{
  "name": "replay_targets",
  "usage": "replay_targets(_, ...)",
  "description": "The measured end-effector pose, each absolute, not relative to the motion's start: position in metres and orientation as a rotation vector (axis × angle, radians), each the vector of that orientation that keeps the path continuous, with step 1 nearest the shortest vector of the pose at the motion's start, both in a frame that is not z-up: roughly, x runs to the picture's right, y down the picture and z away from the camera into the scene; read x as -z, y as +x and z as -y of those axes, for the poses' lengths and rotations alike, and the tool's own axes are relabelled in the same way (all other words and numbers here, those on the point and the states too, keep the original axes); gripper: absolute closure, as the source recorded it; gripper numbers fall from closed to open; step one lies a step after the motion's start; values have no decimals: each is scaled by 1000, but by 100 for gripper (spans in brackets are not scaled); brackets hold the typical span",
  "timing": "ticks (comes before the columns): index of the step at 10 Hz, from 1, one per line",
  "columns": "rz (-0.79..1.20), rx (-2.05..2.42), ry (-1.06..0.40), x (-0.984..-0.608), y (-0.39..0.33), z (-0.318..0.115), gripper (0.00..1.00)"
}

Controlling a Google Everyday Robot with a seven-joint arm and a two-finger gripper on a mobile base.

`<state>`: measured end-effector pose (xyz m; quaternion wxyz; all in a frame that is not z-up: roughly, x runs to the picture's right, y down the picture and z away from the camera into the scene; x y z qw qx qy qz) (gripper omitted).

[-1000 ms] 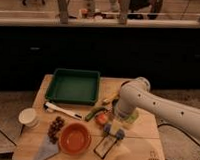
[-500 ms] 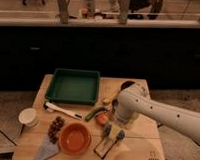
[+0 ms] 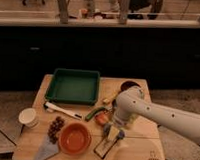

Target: Wipe tray with sponge

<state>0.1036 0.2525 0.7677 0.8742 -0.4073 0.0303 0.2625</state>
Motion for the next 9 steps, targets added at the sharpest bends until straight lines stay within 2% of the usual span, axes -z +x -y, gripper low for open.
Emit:
replay_targets(5, -64, -548, -882, -777, 99, -262, 89)
replay_targets(6, -63, -548, -881, -777, 98, -262, 97)
replay_targets(9, -59, -537, -854, -771, 96, -251, 100)
